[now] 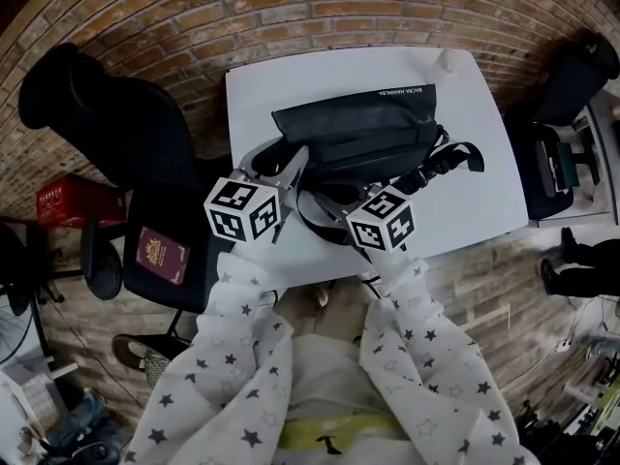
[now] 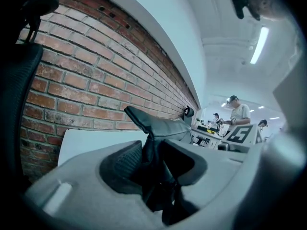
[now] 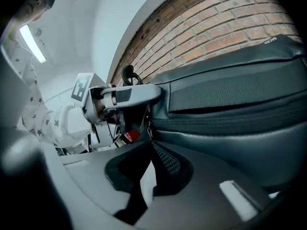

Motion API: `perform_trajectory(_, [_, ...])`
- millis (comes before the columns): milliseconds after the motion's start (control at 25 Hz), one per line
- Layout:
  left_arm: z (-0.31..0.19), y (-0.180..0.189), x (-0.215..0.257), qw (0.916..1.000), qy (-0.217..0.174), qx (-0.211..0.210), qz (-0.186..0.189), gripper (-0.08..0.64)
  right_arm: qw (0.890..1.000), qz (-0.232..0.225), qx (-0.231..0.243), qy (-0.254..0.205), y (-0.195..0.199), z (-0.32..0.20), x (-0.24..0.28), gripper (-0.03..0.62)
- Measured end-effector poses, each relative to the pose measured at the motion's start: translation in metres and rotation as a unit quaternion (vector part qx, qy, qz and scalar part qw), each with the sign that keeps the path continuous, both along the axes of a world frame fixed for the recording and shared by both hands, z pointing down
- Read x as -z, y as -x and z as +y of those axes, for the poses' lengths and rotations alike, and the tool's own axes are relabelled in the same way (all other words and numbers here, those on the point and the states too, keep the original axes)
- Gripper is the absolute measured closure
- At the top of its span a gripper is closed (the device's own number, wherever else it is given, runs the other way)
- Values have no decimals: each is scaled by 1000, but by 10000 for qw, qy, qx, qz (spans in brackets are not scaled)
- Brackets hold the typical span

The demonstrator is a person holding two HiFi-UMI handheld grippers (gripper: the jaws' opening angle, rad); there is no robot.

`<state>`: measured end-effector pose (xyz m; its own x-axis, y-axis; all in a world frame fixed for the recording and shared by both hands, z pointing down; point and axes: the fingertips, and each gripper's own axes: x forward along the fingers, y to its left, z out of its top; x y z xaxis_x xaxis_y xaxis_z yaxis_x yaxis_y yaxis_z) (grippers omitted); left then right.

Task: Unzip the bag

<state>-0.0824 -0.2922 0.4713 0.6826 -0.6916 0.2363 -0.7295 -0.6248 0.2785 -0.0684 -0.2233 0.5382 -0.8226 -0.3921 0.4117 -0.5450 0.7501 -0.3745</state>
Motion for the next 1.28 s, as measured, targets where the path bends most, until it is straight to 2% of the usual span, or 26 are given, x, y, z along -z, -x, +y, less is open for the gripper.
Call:
perform_trajectory(280, [4, -6, -1, 9999, -65, 148, -43, 419, 9999, 107, 24, -79, -21, -1, 2, 577])
perform_trajectory(600, [-3, 8, -3, 9995, -37, 290, -107, 420, 9981, 506, 323, -143, -15, -9, 3, 578])
perform_trajectory(1280, [-1, 23, -5, 9986, -135, 427, -273, 423, 9945, 899, 411, -345, -12, -16, 6, 578])
